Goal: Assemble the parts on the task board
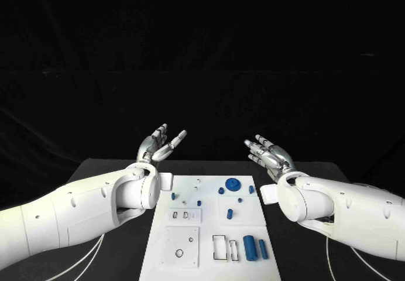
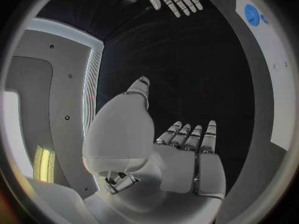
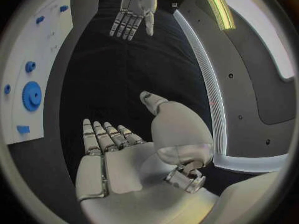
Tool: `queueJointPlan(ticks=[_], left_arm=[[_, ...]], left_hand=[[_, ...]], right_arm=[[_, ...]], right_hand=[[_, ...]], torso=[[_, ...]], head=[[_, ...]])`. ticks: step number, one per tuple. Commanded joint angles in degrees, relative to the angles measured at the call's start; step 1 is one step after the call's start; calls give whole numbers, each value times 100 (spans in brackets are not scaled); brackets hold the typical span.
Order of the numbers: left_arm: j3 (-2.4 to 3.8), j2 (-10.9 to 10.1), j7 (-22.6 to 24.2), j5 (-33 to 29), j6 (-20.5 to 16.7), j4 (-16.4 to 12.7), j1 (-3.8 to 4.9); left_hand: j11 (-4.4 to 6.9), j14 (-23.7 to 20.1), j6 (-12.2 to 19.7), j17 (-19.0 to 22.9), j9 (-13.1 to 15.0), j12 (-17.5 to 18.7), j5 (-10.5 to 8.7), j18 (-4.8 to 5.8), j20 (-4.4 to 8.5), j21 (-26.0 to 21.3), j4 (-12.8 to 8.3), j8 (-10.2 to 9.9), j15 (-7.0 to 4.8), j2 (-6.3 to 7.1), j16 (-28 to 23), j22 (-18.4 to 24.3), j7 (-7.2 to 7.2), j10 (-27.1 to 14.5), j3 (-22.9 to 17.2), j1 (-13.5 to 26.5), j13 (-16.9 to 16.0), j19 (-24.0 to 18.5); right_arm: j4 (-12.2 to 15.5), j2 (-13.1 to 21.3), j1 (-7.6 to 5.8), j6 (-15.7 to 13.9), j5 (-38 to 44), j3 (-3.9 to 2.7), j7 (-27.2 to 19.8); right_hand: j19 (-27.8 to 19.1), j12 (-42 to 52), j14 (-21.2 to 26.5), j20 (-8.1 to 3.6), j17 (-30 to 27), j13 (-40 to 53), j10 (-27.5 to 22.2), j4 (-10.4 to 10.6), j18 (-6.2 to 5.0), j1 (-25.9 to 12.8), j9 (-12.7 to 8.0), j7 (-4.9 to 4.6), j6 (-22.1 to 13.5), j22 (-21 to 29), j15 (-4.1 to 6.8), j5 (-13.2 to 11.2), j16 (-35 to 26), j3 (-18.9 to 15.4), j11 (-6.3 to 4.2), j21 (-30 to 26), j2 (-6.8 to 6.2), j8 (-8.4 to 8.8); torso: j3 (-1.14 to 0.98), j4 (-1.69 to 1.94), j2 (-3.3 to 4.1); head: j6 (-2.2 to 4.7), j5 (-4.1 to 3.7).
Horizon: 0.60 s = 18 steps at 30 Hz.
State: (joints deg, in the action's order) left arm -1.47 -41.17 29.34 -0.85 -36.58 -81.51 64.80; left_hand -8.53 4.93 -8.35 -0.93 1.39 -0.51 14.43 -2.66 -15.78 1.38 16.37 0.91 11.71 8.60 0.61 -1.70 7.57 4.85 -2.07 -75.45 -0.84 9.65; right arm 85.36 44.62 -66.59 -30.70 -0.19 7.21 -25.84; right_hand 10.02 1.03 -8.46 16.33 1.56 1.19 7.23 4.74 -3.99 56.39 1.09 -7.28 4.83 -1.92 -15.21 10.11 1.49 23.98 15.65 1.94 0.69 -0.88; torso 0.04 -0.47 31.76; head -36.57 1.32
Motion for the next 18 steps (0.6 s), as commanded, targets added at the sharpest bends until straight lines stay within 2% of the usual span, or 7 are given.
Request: queueJointPlan(ticks=[1, 6, 8, 9, 11, 13, 18], left_arm=[[4, 14, 129, -21, 304, -2, 9], [4, 14, 129, -21, 304, -2, 9], [4, 14, 129, -21, 304, -2, 9], [3, -321, 123, -25, 495, -198, 57], [3, -343, 118, -23, 521, -207, 64], [3, -371, 104, 2, 582, -222, 73], [3, -448, 56, 132, 744, -300, 105]], left_hand=[[-134, 229, -163, -61, 30, -58, 55, -158, -95, 77, 75, 70, 166, -87, 95, -32, 479, 129, -111, -330, -25, 62], [-404, 1366, -908, -293, 169, -195, 11, -195, -110, 404, 56, 277, 421, -388, 490, -194, 741, 983, -334, -491, -113, 780], [-535, 2432, -1618, -505, 310, -381, -10, -337, -90, 914, 31, 510, 216, -455, 879, -441, 833, 1920, -430, -630, -202, 2009], [-587, 3332, -2114, -689, 411, -620, -15, -453, -84, 1148, 20, 687, 127, -483, 1230, -538, 870, 2858, -478, -694, -297, 2524], [-548, 3775, -2642, -785, 518, -824, -22, -603, -79, 1331, 14, 875, 20, -488, 1459, -593, 869, 3703, -521, -758, -347, 2867], [-386, 4258, -3613, -893, 716, -984, -26, -771, -65, 1529, 1, 1254, -147, -463, 1669, -630, 745, 4375, -622, -911, -344, 3286], [-173, 4873, -4113, -1055, 772, -979, -21, -800, 93, 1724, 24, 1438, -368, -376, 1810, -626, 536, 5095, -892, -1047, -290, 3840]], right_arm=[[-74, -9, -89, 1137, 156, 77, 262], [-138, -11, -178, 1446, 179, 175, 334], [-146, -11, -189, 1483, 181, 186, 343], [-519, 26, -405, 807, 2176, 183, -78], [-582, 19, -436, 761, 2457, 181, -60], [-637, 15, -472, 735, 2771, 179, -14], [-716, 11, -550, 750, 3328, 177, 156]], right_hand=[[487, 161, -806, 44, 148, 85, 767, -342, -100, 683, 138, -1005, 567, -116, -36, 51, 219, 226, 48, 229, -13, -211], [1494, 419, -2312, 34, 409, 193, 2201, -748, -255, 1162, 392, -994, 1673, -338, 138, 38, 671, 375, -41, 670, -102, -612], [2170, 596, -3120, 23, 536, 250, 3161, -899, -358, 1314, 513, -979, 2241, -472, 229, 9, 913, 433, -120, 956, -151, -812], [2639, 680, -3580, 18, 604, 270, 3687, -979, -422, 1389, 588, -967, 2618, -563, 297, -1, 1051, 472, -157, 1157, -188, -942], [2788, 700, -3742, 15, 614, 264, 4016, -1049, -473, 1445, 638, -953, 2902, -585, 343, -16, 1087, 519, -191, 1235, -222, -1026], [3071, 676, -4100, 2, 635, 246, 4404, -1180, -579, 1542, 741, -899, 3540, -632, 453, -82, 1169, 661, -274, 1395, -281, -1203], [3195, 547, -4302, -12, 614, 242, 4635, -1265, -619, 1559, 762, -856, 3876, -642, 506, -175, 1148, 774, -324, 1471, -370, -1229]], torso=[[0, 0, 2], [0, 0, 2], [0, 0, 2], [9, 11, 142], [2, 12, 153], [-1, 13, 173], [3, 7, 239]], head=[[0, 0], [0, 0], [0, 0], [-78, 14], [-80, 4], [-74, -7], [-72, -8]])
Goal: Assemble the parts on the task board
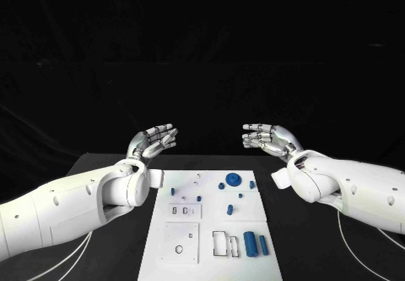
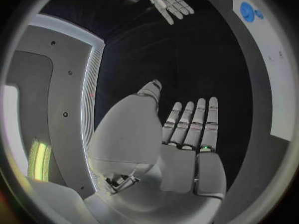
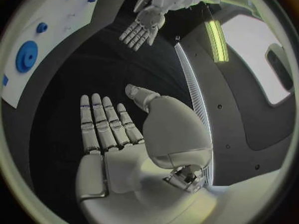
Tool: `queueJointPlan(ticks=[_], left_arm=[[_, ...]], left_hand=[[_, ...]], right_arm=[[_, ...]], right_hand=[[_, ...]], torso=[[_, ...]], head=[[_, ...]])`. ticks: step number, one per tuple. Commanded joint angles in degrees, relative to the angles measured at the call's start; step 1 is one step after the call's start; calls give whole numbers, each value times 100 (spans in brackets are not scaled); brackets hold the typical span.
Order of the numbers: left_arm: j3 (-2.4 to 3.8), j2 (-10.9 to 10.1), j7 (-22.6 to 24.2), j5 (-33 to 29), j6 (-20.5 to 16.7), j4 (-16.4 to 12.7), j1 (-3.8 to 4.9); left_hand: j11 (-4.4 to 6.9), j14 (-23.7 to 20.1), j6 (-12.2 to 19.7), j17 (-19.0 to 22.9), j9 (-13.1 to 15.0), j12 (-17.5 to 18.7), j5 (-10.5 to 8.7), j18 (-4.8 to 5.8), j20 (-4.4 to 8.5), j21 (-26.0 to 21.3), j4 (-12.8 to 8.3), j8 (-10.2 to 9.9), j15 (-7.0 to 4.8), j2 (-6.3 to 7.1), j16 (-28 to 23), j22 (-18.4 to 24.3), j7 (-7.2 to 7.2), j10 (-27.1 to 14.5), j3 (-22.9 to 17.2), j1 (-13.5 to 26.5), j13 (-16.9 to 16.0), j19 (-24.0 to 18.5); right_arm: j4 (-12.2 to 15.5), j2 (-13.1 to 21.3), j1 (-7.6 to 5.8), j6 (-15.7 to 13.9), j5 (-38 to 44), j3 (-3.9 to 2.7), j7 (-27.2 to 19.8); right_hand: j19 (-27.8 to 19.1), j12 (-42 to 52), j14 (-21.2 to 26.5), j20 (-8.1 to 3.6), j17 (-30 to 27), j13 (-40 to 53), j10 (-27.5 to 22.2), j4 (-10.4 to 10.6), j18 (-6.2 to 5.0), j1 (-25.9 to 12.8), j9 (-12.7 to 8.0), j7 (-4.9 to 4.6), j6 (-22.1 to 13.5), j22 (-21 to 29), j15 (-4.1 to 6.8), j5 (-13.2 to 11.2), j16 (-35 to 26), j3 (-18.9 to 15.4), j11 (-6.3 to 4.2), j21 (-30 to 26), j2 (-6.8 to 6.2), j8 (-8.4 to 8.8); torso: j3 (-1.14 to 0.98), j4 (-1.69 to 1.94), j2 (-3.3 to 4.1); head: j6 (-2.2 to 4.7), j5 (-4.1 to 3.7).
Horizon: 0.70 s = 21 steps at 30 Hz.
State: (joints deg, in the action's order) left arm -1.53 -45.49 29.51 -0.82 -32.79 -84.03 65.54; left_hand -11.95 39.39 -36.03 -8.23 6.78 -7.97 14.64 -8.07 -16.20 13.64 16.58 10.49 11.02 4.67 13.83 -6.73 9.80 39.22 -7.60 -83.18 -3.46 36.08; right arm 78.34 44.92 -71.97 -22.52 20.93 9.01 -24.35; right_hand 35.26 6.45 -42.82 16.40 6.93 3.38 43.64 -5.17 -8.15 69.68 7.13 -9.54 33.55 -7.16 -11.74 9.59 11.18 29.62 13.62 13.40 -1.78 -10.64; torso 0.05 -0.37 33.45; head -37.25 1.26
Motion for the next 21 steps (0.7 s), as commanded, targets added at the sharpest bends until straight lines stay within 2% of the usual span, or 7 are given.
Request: queueJointPlan(ticks=[1, 5, 11, 12, 14, 15, 21], left_arm=[[8, -27, 30, 152, 395, -63, 38], [8, -91, 0, 231, 498, -147, 60], [10, -270, -48, 382, 600, -388, 111], [10, -308, -56, 428, 615, -443, 121], [12, -382, -74, 520, 650, -563, 142], [13, -407, -82, 549, 664, -606, 148], [27, -558, -153, 675, 742, -886, 187]], left_hand=[[195, 1508, -1396, -352, 232, -206, -45, -258, 159, 512, 0, 486, -323, 38, 494, -114, 305, 1742, -387, -273, -27, 1263], [218, 1583, -1472, -383, 230, -151, -47, -256, 188, 518, -6, 494, -350, 81, 475, -94, 281, 1855, -469, -280, -26, 1340], [225, 1692, -1503, -431, 214, -91, -54, -254, 221, 534, -5, 469, -373, 171, 471, -74, 301, 1984, -542, -270, -32, 1437], [226, 1705, -1504, -437, 213, -86, -55, -254, 223, 536, -5, 466, -375, 179, 473, -73, 302, 1994, -547, -266, -32, 1446], [228, 1728, -1511, -449, 210, -75, -57, -254, 229, 540, -3, 462, -381, 195, 476, -70, 302, 2017, -557, -255, -33, 1464], [229, 1735, -1514, -453, 209, -71, -58, -254, 232, 541, -2, 460, -382, 203, 476, -69, 302, 2026, -560, -249, -34, 1471], [257, 1835, -1576, -523, 206, -36, -66, -252, 260, 561, 1, 457, -413, 283, 490, -54, 286, 2170, -591, -157, -46, 1554]], right_arm=[[-22, -18, -24, -62, 1311, -3, 40], [-48, -19, -78, -24, 1759, -5, 216], [-51, -22, -202, 199, 2818, -11, 731], [-47, -25, -224, 254, 3071, -13, 842], [-24, -32, -268, 388, 3644, -17, 1107], [-11, -35, -284, 444, 3858, -19, 1211], [77, -85, -374, 820, 5180, -28, 1836]], right_hand=[[703, -22, -919, -25, 74, 23, 1042, -288, -210, 230, 163, -623, 1078, -123, 172, -136, 180, 228, -131, 347, -139, -258], [867, -65, -1168, -73, 84, 29, 1285, -327, -232, 222, 181, -567, 1326, -168, 248, -182, 234, 275, -196, 471, -196, -296], [1320, -140, -1844, -325, 193, 41, 1938, -414, -231, 222, 223, -371, 1745, -400, 495, -209, 420, 301, -410, 951, -330, -388], [1384, -136, -1942, -353, 220, 48, 2014, -422, -235, 220, 230, -351, 1784, -438, 530, -217, 460, 279, -437, 1024, -350, -400], [1565, -189, -2271, -488, 344, 54, 2257, -458, -223, 223, 253, -272, 1923, -630, 652, -207, 568, 189, -530, 1355, -416, -433], [1578, -203, -2310, -507, 367, 54, 2292, -460, -220, 221, 256, -263, 1942, -664, 667, -208, 577, 175, -540, 1409, -423, -435], [1860, -266, -2934, -690, 768, 88, 2603, -399, -231, 69, 304, -142, 2116, -1006, 865, -226, 872, -5, -674, 1970, -592, -449]], torso=[[4, -2, 81], [10, 3, 118], [26, 11, 248], [32, 13, 274], [48, 32, 343], [50, 35, 350], [88, 78, 514]], head=[[-8, -7], [-12, -11], [-4, -24], [-4, -25], [2, -37], [-6, -38], [23, -54]])
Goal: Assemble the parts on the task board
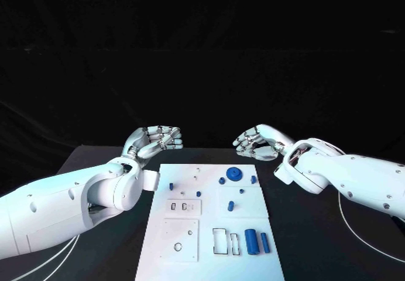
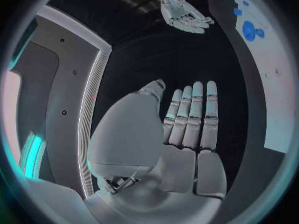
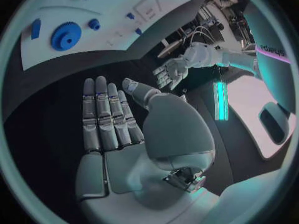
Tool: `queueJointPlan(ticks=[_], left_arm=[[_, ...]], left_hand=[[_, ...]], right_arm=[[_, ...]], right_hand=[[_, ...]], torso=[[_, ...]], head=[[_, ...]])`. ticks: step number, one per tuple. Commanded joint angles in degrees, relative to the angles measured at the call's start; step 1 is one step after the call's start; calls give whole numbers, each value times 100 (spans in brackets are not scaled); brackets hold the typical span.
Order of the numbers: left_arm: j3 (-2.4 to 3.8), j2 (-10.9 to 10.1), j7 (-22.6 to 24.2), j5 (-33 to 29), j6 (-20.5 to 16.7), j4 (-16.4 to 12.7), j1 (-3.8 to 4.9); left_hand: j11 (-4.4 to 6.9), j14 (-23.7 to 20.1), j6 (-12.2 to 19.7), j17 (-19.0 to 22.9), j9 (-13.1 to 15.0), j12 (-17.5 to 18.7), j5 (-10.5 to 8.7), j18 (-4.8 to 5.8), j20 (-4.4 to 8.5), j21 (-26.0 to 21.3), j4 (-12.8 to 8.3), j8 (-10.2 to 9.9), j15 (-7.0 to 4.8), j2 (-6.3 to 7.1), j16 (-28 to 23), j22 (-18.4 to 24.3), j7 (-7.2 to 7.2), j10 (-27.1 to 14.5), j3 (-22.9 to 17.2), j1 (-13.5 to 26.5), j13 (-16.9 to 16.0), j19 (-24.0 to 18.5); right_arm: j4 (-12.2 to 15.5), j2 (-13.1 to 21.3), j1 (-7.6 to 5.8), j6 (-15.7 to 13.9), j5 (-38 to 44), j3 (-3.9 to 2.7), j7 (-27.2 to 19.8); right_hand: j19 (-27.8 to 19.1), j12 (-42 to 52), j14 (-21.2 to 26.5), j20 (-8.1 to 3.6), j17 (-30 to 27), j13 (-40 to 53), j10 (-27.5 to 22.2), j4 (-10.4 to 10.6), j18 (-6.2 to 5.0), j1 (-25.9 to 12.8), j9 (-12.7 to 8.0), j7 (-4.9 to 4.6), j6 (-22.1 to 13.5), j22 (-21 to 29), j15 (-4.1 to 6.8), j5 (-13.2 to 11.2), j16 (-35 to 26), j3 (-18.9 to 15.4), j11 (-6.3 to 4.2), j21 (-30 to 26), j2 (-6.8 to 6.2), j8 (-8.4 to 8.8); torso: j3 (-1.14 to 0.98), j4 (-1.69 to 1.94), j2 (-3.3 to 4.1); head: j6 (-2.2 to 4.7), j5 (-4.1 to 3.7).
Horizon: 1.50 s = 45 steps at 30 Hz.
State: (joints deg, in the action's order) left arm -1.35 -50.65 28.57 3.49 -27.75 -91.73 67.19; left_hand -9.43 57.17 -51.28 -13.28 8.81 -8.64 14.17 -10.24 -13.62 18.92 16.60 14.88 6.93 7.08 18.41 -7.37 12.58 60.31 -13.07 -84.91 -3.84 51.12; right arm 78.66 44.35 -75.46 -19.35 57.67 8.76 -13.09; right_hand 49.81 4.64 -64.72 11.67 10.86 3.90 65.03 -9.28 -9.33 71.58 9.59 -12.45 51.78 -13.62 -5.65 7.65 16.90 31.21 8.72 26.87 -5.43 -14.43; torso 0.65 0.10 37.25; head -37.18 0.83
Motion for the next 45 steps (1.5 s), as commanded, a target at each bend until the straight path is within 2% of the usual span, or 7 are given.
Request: queueJointPlan(ticks=[1, 7, 16, 20, 23, 31, 45], left_arm=[[12, -66, -73, 254, 247, -162, 31], [21, -172, -143, 277, 288, -363, 104], [25, -240, -190, 245, 329, -523, 221], [28, -252, -199, 227, 347, -567, 253], [29, -262, -205, 220, 363, -596, 267], [33, -271, -219, 182, 390, -641, 285], [34, -277, -263, 168, 436, -631, 311]], left_hand=[[9, 72, -62, -30, 3, 35, -19, -35, 7, 38, -1, 19, -9, 52, 35, 11, 5, 82, -48, 29, -10, 64], [27, 134, -103, -80, 5, 51, -24, -34, 27, 58, 2, 24, -30, 99, 56, 15, -8, 163, -52, 96, -17, 120], [27, 135, -104, -93, 4, 65, -26, -33, 31, 59, 6, 20, -30, 115, 53, 19, -11, 171, -44, 134, -16, 130], [24, 130, -97, -99, 1, 79, -27, -31, 31, 58, 5, 13, -28, 125, 47, 22, -8, 165, -39, 154, -14, 132], [23, 127, -94, -102, 0, 86, -27, -30, 32, 57, 4, 10, -27, 128, 45, 23, -8, 160, -39, 160, -13, 132], [18, 117, -86, -108, -3, 105, -26, -28, 31, 52, 2, 3, -22, 130, 37, 28, -4, 145, -39, 175, -9, 129], [-2, 98, -59, -127, -12, 156, -26, -26, 27, 40, 1, -21, -9, 134, 19, 41, 15, 105, -35, 216, -2, 123]], right_arm=[[62, -40, -36, 557, 1708, -4, 796], [132, -134, -66, 721, 2493, -7, 1078], [96, -313, -53, 809, 3015, -5, 1233], [38, -389, -30, 814, 3136, -3, 1276], [16, -432, -18, 816, 3206, -2, 1305], [-23, -525, 21, 884, 3308, 3, 1344], [-125, -633, 96, 984, 3318, 12, 1310]], right_hand=[[446, -89, -834, -233, 428, 38, 474, 23, -116, -142, 64, 157, 306, -387, 277, -36, 355, -185, -199, 667, -252, -72], [980, -110, -1607, -436, 1117, 65, 424, 147, -114, -264, 128, 235, 390, -686, 458, -22, 1032, -303, -280, 1186, -423, -48], [1290, -89, -1902, -490, 2257, 230, 39, 264, -98, -227, 201, 206, 340, -1199, 469, 27, 2376, -440, -250, 1879, -482, 94], [1863, -96, -2068, -469, 4193, 317, -86, 308, 110, -192, 251, 192, 326, -2853, 440, 52, 4441, -459, -226, 3192, -474, 155], [2016, -96, -2058, -445, 4695, 359, -117, 329, 182, -178, 279, 177, 317, -3440, 417, 63, 4999, -457, -213, 3638, -478, 185], [2223, -94, -2098, -418, 5170, 394, -150, 350, 268, -161, 310, 167, 312, -4075, 397, 68, 5506, -444, -199, 4098, -473, 210], [2277, -92, -2103, -410, 5328, 410, -139, 396, 294, -151, 340, 184, 351, -4307, 395, 144, 5701, -370, -206, 4270, -397, 202]], torso=[[37, 38, 164], [58, 59, 301], [84, 104, 445], [91, 132, 486], [95, 144, 505], [114, 163, 531], [105, 164, 566]], head=[[19, -17], [36, -37], [43, -31], [49, -47], [52, -53], [33, -72], [29, -54]])
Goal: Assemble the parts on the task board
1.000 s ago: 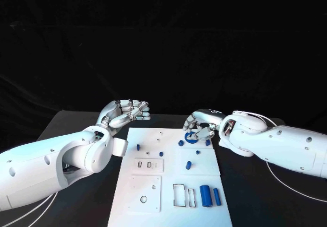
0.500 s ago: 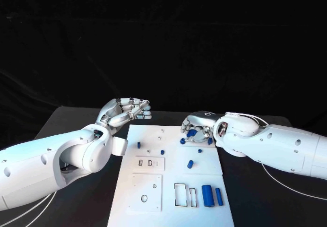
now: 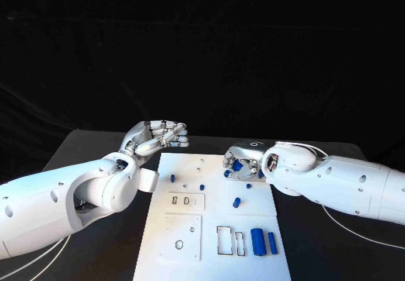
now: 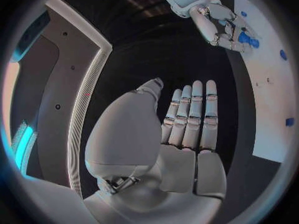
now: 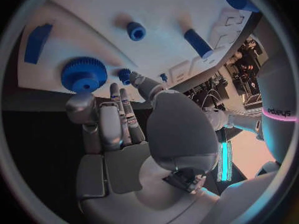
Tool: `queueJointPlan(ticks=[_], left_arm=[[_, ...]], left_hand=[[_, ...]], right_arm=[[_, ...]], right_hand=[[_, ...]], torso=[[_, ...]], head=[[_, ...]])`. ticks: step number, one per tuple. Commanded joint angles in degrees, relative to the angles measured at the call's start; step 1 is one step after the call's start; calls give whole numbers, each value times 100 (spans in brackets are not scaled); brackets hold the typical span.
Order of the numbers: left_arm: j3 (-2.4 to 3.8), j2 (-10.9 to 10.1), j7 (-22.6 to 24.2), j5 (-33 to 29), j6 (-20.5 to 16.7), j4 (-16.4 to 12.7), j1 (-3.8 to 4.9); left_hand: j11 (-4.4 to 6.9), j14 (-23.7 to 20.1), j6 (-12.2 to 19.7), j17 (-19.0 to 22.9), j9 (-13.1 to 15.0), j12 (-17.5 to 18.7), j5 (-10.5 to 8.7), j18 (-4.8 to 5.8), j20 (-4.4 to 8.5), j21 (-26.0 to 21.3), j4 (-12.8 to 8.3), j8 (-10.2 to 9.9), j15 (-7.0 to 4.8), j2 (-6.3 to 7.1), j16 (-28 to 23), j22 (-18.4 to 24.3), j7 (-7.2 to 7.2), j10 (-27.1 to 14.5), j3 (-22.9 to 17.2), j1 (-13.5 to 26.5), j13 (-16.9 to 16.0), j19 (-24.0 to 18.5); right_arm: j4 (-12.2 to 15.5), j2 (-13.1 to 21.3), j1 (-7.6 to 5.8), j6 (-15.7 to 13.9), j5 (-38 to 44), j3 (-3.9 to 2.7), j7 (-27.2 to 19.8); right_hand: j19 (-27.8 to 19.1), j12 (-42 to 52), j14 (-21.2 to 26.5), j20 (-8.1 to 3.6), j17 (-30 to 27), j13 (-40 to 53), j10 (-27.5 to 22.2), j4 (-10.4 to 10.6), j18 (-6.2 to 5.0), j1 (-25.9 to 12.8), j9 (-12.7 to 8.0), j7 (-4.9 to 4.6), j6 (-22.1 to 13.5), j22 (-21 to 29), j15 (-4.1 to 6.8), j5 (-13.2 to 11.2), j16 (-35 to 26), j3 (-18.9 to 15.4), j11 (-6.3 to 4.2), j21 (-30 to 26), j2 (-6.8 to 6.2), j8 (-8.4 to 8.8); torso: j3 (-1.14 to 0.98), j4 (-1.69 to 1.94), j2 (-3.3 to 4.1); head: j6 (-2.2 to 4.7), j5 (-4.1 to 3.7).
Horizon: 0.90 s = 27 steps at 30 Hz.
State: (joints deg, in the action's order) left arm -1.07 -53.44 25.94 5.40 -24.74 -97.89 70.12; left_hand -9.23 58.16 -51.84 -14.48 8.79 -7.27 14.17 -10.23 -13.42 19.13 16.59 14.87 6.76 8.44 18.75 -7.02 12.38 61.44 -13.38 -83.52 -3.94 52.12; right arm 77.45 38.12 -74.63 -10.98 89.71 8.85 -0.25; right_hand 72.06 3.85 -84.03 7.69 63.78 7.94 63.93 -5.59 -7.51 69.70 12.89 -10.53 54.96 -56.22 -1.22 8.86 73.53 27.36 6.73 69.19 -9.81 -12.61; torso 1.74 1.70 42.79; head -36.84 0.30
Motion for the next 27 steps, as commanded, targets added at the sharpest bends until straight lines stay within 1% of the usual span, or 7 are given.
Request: queueJointPlan(ticks=[1, 4, 7, 17, 21, 23, 27], left_arm=[[6, -1, -2, -23, 140, -18, 23], [6, 0, -4, -24, 151, -18, 31], [6, 6, -9, -27, 158, -9, 36], [6, 23, -17, -36, 171, 10, 40], [6, 25, -20, -37, 180, 11, 40], [6, 24, -22, -39, 181, 13, 40], [6, 21, -28, -57, 178, 14, 41]], left_hand=[[-22, -1, -3, -7, -9, 20, -26, -26, 7, 19, 1, -20, 8, -1, -14, 6, 36, -8, -5, 77, 8, 23], [-23, -2, -3, -8, -10, 21, -26, -26, 7, 18, 2, -21, 9, -1, -15, 7, 36, -9, -4, 80, 8, 22], [-25, -4, -2, -10, -10, 26, -27, -26, 6, 17, 4, -22, 10, -2, -17, 9, 38, -11, -2, 89, 8, 21], [-27, -5, -1, -13, -11, 30, -27, -25, 5, 15, 5, -24, 12, -3, -19, 10, 40, -13, -1, 98, 8, 20], [-27, -5, -1, -13, -11, 30, -27, -25, 5, 15, 5, -24, 12, -3, -19, 10, 40, -13, -1, 98, 8, 20], [-28, -6, 1, -15, -11, 34, -26, -26, 5, 14, 5, -26, 13, -4, -20, 11, 41, -16, 0, 103, 8, 20], [-35, -8, 15, -23, -15, 51, -25, -26, 3, 11, 1, -36, 17, -2, -24, 16, 52, -30, 3, 117, 9, 20]], right_arm=[[-5, -13, 15, 152, 112, 3, 25], [-23, -28, 20, 151, 107, 4, 18], [-59, -46, 25, 157, 101, 4, 14], [-140, -90, 43, 159, -26, 4, -13], [-127, -95, 49, -3, -80, 4, -43], [-119, -93, 51, -101, -103, 4, -57], [-68, -58, 53, -344, -209, 4, -90]], right_hand=[[62, -12, -175, -11, 53, 8, -23, 30, 116, 39, 13, -5, 40, -77, -47, 26, 58, 24, -9, 59, 47, 17], [101, -2, -181, -16, 109, 18, 31, 52, 128, 45, 33, 13, 78, -182, -37, 31, 131, 81, -24, 138, 85, -2], [137, -4, -189, -22, 172, 21, 65, 66, 140, 55, 49, 26, 103, -272, -30, 27, 197, 139, -36, 204, 113, -16], [224, 9, -187, -49, 235, 39, 241, 159, 173, 37, 114, 75, 183, -511, 5, -17, 312, 340, -82, 370, 214, -71], [289, 20, -193, -65, 275, 50, 336, 199, 196, 39, 151, 99, 211, -659, 25, -26, 367, 428, -110, 466, 261, -100], [335, 37, -196, -84, 293, 63, 423, 208, 212, 60, 201, 137, 286, -759, 50, -38, 399, 483, -142, 532, 287, -160], [382, 33, -197, -109, 304, 68, 493, 221, 228, 108, 263, 172, 336, -865, 78, -142, 430, 587, -172, 601, 373, -217]], torso=[[-3, 0, 20], [-1, -8, 28], [5, -7, 47], [4, -1, 55], [7, 3, 56], [6, 2, 57], [8, 2, 58]], head=[[2, -4], [6, 19], [19, -5], [-14, -3], [-20, 2], [-16, 3], [-18, 19]])
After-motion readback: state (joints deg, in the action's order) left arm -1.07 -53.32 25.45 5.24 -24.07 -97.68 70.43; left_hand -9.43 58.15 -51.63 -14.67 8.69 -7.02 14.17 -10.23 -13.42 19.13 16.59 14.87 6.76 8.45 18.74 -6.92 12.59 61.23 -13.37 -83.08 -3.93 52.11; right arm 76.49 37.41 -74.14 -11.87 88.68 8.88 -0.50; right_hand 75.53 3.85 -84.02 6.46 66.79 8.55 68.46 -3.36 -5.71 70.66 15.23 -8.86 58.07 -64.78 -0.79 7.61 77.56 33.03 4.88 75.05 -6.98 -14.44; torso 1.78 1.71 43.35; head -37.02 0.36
